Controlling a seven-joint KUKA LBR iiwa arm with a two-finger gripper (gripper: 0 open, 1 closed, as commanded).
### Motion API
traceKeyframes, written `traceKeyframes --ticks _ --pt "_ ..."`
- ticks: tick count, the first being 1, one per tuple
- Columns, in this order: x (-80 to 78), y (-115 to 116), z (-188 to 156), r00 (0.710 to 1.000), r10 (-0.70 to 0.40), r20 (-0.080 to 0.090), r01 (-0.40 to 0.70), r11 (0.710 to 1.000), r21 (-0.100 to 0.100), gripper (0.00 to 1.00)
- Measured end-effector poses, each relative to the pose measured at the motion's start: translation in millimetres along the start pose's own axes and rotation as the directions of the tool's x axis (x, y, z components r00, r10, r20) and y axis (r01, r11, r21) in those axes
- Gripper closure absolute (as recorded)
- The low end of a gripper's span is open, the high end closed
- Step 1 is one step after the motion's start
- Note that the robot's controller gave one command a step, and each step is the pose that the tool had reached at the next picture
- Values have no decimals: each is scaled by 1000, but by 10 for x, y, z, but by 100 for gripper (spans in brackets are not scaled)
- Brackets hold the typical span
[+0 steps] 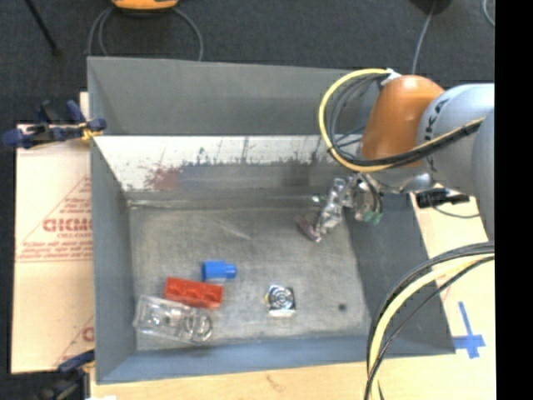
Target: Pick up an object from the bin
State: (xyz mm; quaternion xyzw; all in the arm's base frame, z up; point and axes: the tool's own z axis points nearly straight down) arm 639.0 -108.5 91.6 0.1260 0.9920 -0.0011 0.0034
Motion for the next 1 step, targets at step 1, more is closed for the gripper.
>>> traceKeyframes --ticks 1 --pt "-119 80 -1824 1000 19 8 -19 1000 -3 100"
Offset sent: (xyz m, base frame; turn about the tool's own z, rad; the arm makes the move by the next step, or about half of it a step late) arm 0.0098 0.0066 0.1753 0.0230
